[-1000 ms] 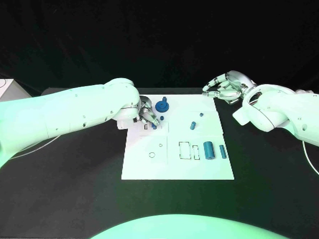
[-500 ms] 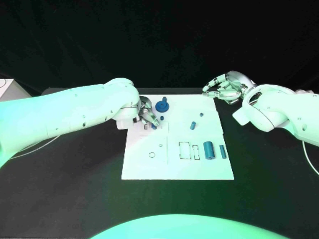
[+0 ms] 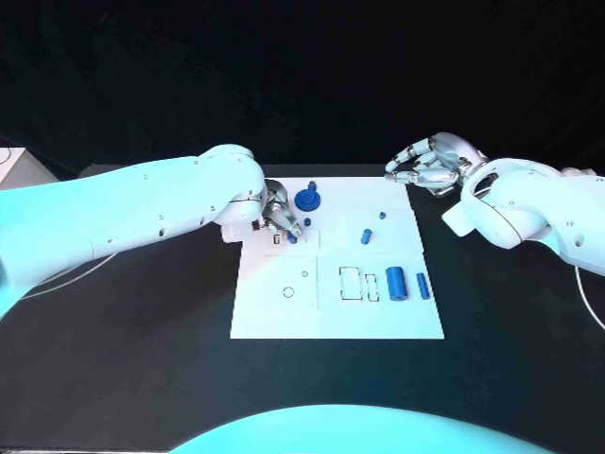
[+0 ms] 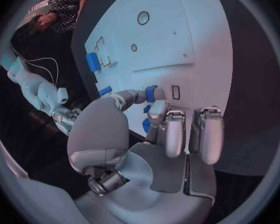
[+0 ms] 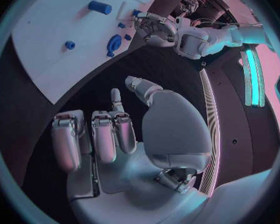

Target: Assemble the parts on the task board

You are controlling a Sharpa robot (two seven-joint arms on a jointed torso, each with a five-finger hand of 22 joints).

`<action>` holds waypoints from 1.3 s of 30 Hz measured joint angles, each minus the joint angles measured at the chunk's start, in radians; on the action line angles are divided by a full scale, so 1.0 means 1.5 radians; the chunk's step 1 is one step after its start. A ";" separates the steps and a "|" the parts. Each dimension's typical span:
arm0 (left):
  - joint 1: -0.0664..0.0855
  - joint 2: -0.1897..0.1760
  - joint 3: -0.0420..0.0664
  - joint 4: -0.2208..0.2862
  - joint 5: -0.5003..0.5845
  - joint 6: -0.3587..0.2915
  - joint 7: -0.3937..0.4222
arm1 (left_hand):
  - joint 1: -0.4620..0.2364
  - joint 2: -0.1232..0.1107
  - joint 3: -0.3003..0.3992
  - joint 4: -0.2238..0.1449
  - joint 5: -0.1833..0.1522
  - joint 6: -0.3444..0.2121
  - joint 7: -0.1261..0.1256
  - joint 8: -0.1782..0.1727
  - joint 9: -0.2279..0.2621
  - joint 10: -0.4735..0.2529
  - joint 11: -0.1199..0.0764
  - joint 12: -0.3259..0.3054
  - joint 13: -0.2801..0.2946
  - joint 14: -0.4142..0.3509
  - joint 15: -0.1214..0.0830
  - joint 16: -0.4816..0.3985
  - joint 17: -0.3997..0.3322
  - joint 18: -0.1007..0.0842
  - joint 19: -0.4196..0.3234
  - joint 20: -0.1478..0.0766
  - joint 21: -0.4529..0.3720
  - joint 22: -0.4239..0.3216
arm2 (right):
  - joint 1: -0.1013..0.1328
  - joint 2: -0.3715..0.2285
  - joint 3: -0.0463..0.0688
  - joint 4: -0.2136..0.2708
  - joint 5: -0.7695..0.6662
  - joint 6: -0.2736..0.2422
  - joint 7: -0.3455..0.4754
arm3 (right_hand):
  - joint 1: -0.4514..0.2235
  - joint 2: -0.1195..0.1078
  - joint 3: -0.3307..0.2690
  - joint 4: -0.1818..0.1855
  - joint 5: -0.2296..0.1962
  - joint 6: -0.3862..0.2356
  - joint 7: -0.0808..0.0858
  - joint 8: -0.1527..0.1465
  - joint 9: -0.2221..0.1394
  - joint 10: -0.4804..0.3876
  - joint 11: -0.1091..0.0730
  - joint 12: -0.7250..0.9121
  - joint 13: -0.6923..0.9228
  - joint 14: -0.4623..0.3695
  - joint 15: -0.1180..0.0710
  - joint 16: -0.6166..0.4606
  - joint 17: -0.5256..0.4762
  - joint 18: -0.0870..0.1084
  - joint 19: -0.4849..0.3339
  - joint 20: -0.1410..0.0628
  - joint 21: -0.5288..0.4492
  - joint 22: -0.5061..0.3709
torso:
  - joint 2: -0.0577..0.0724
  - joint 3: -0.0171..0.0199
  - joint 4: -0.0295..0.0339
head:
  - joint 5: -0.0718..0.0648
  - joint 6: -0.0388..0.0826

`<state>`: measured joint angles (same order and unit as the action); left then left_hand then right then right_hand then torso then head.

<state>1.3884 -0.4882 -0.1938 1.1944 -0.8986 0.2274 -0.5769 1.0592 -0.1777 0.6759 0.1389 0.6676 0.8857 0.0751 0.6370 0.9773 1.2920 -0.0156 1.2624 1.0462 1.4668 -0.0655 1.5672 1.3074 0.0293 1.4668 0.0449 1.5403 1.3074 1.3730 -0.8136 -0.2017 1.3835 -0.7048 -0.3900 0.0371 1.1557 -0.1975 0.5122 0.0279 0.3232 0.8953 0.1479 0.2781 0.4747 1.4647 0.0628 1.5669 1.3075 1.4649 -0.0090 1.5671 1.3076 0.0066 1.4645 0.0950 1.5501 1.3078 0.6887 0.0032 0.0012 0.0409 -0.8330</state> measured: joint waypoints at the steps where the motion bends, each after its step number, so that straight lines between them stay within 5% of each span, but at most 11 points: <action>1: 0.000 0.000 0.000 -0.001 0.000 0.000 0.000 | 0.000 0.000 0.000 0.000 0.000 0.000 0.000 0.000 0.000 0.000 0.000 0.000 0.000 0.000 0.000 0.000 0.000 0.000 0.000 0.000 0.000 0.000 | 0.000 0.000 0.000 0.000 0.000 0.000 0.000 | 0.000 0.000 0.000 0.000 0.000 0.000 0.000 0.000 0.000 0.000 0.000 0.000 0.000 0.000 0.000 0.000 0.000 0.000 0.000 0.000 0.000 0.000 | 0.000 0.0000 -0.0001 | 0.000 0.000; 39: -0.002 0.000 0.000 0.000 0.000 -0.006 0.000 | 0.000 0.000 0.000 0.000 -0.001 0.000 0.000 0.001 0.000 0.001 -0.001 0.000 0.000 0.000 0.000 0.000 0.000 0.000 0.000 0.000 0.000 0.000 | 0.000 0.000 0.000 0.000 0.000 0.000 0.000 | 0.000 0.000 0.000 0.000 0.000 0.000 0.000 0.000 0.000 0.000 0.000 0.000 0.000 0.000 0.000 0.000 0.000 0.000 0.000 0.000 0.000 0.000 | -0.001 0.0003 0.0001 | 0.000 -0.005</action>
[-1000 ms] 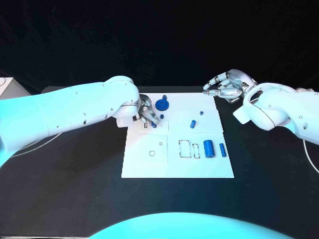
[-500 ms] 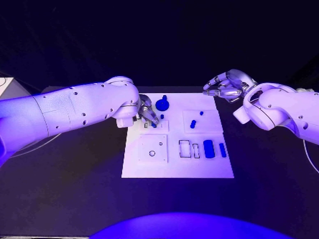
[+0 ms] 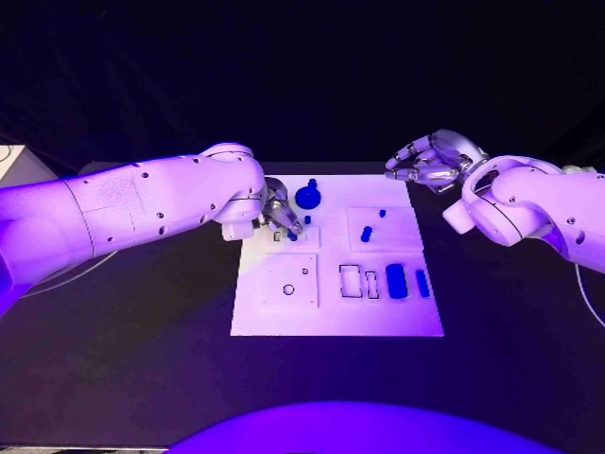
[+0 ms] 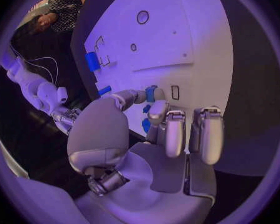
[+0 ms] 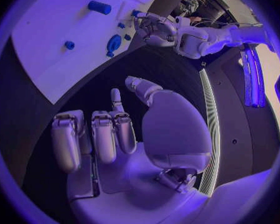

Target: Assemble the parts on the task board

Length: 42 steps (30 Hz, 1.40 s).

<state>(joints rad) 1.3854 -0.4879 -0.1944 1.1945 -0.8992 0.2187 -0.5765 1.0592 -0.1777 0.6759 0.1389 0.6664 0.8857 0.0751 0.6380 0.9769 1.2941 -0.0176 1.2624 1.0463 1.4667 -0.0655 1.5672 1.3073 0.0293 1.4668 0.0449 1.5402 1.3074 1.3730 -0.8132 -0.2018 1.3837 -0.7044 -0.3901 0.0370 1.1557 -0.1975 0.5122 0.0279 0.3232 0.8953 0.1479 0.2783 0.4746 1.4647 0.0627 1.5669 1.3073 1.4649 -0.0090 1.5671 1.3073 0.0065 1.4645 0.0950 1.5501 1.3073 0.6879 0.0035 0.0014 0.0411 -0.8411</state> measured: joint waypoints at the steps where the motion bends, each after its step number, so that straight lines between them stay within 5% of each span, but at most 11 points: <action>1: 0.000 0.000 0.000 0.000 0.000 0.000 0.000 | 0.000 0.000 0.000 0.000 0.000 0.000 0.000 0.000 0.000 0.000 0.000 0.000 0.000 0.000 0.000 0.000 0.000 0.000 0.000 0.000 0.000 0.000 | 0.000 0.000 0.000 0.000 0.000 0.000 0.000 | 0.000 0.000 0.000 0.000 0.000 0.000 0.000 0.000 0.000 0.000 0.000 0.000 0.000 0.000 0.000 0.000 0.000 0.000 0.000 0.000 0.000 0.000 | 0.000 0.0000 0.0000 | 0.000 -0.001; 42: -0.001 0.021 -0.001 -0.024 -0.006 0.025 -0.014 | -0.004 0.003 0.000 0.000 -0.001 0.004 -0.002 0.002 0.001 0.006 -0.001 0.000 0.009 -0.002 -0.002 0.000 0.001 0.000 0.000 0.000 0.000 0.000 | 0.000 -0.001 0.000 0.006 0.004 0.000 0.000 | 0.000 0.000 0.000 0.000 0.000 0.000 0.000 0.000 0.001 0.000 0.000 0.000 0.000 0.000 0.000 0.000 0.000 0.000 0.000 0.000 0.000 0.000 | -0.001 0.0001 0.0006 | -0.004 -0.011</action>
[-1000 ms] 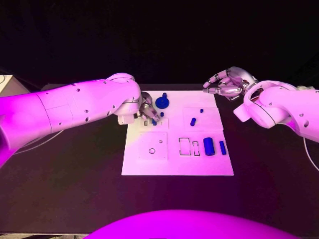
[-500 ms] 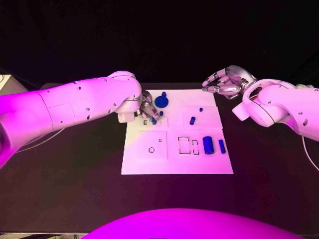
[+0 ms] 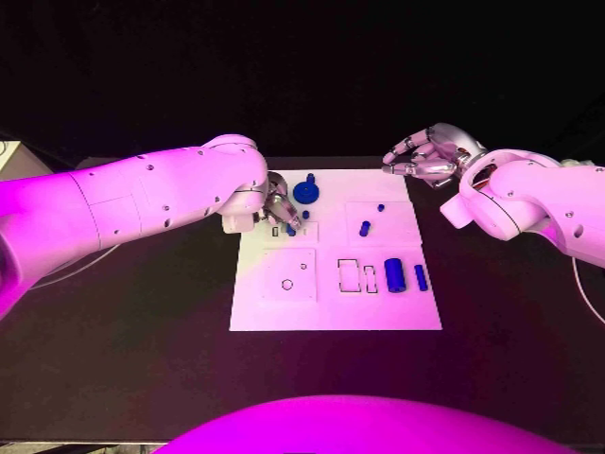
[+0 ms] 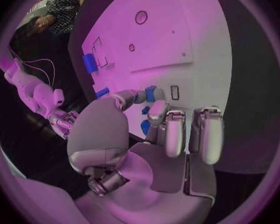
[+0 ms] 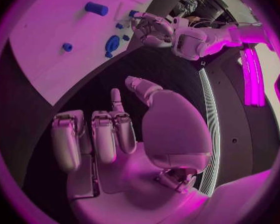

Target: Assemble the parts on the task board

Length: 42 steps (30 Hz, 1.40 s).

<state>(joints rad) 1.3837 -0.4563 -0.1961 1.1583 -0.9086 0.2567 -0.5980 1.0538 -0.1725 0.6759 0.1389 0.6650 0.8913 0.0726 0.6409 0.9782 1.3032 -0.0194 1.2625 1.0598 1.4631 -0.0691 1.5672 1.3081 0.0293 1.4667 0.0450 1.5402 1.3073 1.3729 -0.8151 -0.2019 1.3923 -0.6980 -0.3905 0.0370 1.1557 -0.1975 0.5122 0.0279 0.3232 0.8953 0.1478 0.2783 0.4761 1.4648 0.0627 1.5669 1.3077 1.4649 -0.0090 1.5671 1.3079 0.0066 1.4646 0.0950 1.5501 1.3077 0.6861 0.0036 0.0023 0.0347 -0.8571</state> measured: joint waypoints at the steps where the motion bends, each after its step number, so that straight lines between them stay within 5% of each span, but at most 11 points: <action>1: 0.000 0.000 0.000 0.000 0.000 0.000 0.000 | 0.000 0.000 0.000 0.000 0.000 0.000 0.000 0.000 0.000 0.000 0.000 0.002 0.001 0.000 0.000 0.000 0.000 0.000 0.000 0.000 0.000 0.000 | 0.000 0.000 0.000 0.000 0.000 0.000 0.000 | 0.000 0.000 0.000 0.000 0.000 0.000 0.000 0.000 0.000 0.000 0.000 0.000 0.000 0.000 0.000 0.000 0.000 0.000 0.000 0.000 0.000 0.000 | 0.000 -0.0002 0.0003 | 0.000 0.000; 24: 0.000 0.005 0.000 -0.007 0.004 0.001 -0.002 | -0.001 0.001 0.000 0.000 0.002 0.006 -0.003 0.004 0.004 0.009 -0.004 0.005 0.006 0.003 -0.003 0.000 0.000 0.000 -0.001 -0.004 0.000 0.000 | 0.000 0.000 0.000 0.000 0.001 0.000 0.000 | 0.000 0.000 -0.002 0.002 0.000 0.000 0.000 -0.003 0.000 0.000 0.000 0.000 0.000 0.000 0.000 0.000 0.000 0.000 0.000 0.000 -0.003 0.000 | 0.001 -0.0004 -0.0002 | 0.001 0.000; 33: 0.000 0.016 -0.001 -0.020 0.006 0.003 -0.011 | -0.021 0.014 -0.009 -0.009 -0.019 0.014 -0.012 0.014 0.007 0.013 -0.006 0.005 0.008 0.000 -0.005 0.000 0.000 0.000 0.000 -0.005 0.000 0.000 | 0.000 -0.001 0.000 0.001 0.001 0.000 0.000 | 0.000 0.000 -0.002 0.002 0.000 0.000 0.000 -0.003 0.000 0.000 0.000 0.000 0.000 0.000 0.000 0.000 0.000 0.000 0.000 0.000 -0.003 0.000 | 0.001 0.0003 -0.0006 | 0.000 -0.002; 42: 0.000 0.020 -0.003 -0.027 0.006 0.007 -0.014 | -0.042 0.009 -0.026 -0.026 -0.035 0.021 -0.023 0.009 0.001 0.016 -0.008 0.005 0.010 0.002 -0.008 0.000 0.000 0.000 0.000 -0.010 0.000 0.000 | 0.000 -0.002 0.000 0.003 0.001 0.000 0.001 | 0.000 0.000 -0.002 0.002 0.000 0.000 0.000 -0.003 0.000 0.000 0.000 0.000 0.000 0.000 0.000 0.000 0.000 0.000 0.000 0.000 -0.006 0.000 | 0.000 0.0001 -0.0006 | -0.001 -0.003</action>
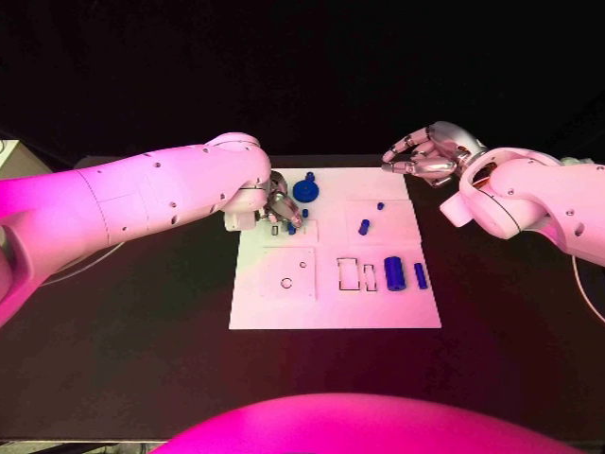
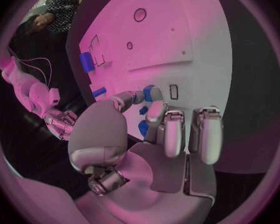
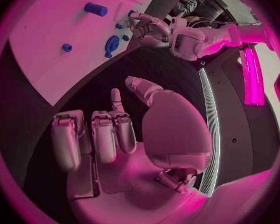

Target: Assemble the parts on the task board

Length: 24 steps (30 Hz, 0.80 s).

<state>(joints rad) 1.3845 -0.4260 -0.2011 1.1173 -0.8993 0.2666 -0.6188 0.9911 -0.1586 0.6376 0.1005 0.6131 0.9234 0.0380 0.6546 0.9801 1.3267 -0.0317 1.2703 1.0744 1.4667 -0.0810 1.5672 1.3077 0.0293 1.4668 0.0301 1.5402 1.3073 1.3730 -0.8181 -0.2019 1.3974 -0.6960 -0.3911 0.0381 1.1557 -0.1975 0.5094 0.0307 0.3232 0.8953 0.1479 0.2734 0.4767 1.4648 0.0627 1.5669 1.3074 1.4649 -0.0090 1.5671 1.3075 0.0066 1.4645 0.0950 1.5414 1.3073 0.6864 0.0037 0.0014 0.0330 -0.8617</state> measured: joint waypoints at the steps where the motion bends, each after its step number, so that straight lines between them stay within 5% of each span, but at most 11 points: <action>1: 0.000 0.000 0.000 0.000 0.000 0.000 0.000 | 0.000 0.000 0.000 0.000 -0.003 -0.001 -0.001 -0.002 -0.001 0.000 0.000 0.000 0.000 0.000 0.000 0.000 0.000 0.000 0.000 0.000 0.000 0.000 | 0.000 0.000 0.000 0.000 0.000 0.000 0.000 | 0.000 0.000 0.000 0.000 0.000 0.000 0.000 0.000 0.000 0.000 0.000 0.000 0.000 0.000 0.000 0.000 0.000 0.000 0.000 0.000 0.000 0.000 | 0.000 -0.0001 0.0001 | 0.000 0.000; 3: 0.000 0.000 0.000 0.000 0.000 0.001 0.000 | -0.003 -0.003 -0.004 -0.006 -0.017 0.000 -0.002 -0.004 -0.002 0.000 0.000 0.000 0.000 0.000 0.000 0.000 0.000 0.000 0.000 0.000 0.000 0.000 | 0.000 0.000 0.000 0.000 0.000 0.000 0.000 | 0.000 0.000 0.000 0.000 0.000 0.000 0.000 0.000 0.000 0.000 0.000 0.000 0.000 0.000 0.000 0.000 0.000 0.000 0.000 0.000 0.000 0.000 | 0.000 -0.0001 0.0003 | 0.000 0.000; 5: 0.000 0.000 -0.001 0.000 0.000 0.001 0.000 | -0.003 -0.003 -0.019 0.002 -0.058 -0.001 -0.005 -0.006 -0.005 0.000 0.000 0.000 0.001 0.000 0.000 0.000 0.000 0.000 0.000 0.000 0.000 0.000 | 0.000 0.000 0.000 0.000 0.000 0.000 0.000 | 0.000 0.000 0.000 0.000 0.000 0.000 0.000 0.000 0.000 0.000 0.000 0.000 0.000 0.000 0.000 0.000 0.000 0.000 0.000 0.000 0.000 0.000 | -0.001 -0.0005 0.0004 | 0.000 0.000; 10: 0.000 -0.003 -0.001 0.001 0.001 0.001 0.000 | -0.010 -0.010 -0.043 0.019 -0.088 0.006 -0.007 -0.010 -0.010 0.000 0.000 0.000 0.001 0.000 0.000 0.000 0.000 0.000 0.000 0.000 0.000 0.000 | 0.000 -0.001 0.000 0.000 0.001 0.000 0.001 | 0.000 0.000 0.000 0.000 0.000 0.000 0.000 0.000 0.000 0.000 0.000 0.000 0.000 0.000 0.000 0.000 0.000 0.000 0.000 0.000 -0.004 0.001 | -0.001 -0.0008 0.0009 | -0.001 0.000; 15: -0.002 -0.009 -0.001 0.006 0.001 0.001 0.001 | -0.006 -0.018 -0.080 0.048 -0.171 0.009 -0.008 -0.009 -0.014 0.000 0.000 0.000 0.001 0.000 0.000 0.000 0.000 0.000 0.000 0.000 0.000 0.000 | 0.000 -0.002 0.000 -0.001 0.001 0.000 0.001 | 0.000 0.000 0.000 0.000 0.000 0.000 0.000 0.000 0.000 0.000 0.000 0.000 0.000 0.000 0.000 0.000 0.000 0.000 0.000 0.000 -0.004 0.000 | -0.001 -0.0009 0.0013 | -0.001 0.002; 24: -0.003 -0.019 0.000 0.016 0.000 -0.002 0.002 | -0.003 -0.021 -0.114 0.082 -0.218 0.013 -0.007 -0.009 -0.015 0.000 0.000 0.000 0.003 0.000 0.000 0.000 0.000 0.000 0.000 0.000 0.000 0.000 | 0.000 -0.002 0.000 -0.002 0.002 0.000 0.002 | 0.000 0.000 0.000 0.000 0.000 0.000 0.000 0.000 0.000 0.000 0.000 0.000 0.000 0.000 0.000 0.000 0.000 0.000 0.000 0.000 -0.007 0.000 | -0.001 -0.0012 0.0012 | 0.001 0.003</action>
<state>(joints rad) 1.3805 -0.4546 -0.2016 1.1413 -0.8992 0.2641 -0.6163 0.9862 -0.1903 0.4670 0.2235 0.2864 0.9422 0.0283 0.6408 0.9570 1.3263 -0.0320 1.2702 1.0791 1.4668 -0.0808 1.5672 1.3076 0.0293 1.4669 0.0302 1.5402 1.3073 1.3724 -0.8212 -0.2019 1.3943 -0.6933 -0.3917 0.0413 1.1557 -0.1975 0.5094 0.0307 0.3232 0.8953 0.1479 0.2735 0.4765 1.4648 0.0627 1.5669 1.3073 1.4649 -0.0090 1.5671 1.3073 0.0066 1.4645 0.0950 1.5314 1.3079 0.6854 0.0020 0.0032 0.0343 -0.8576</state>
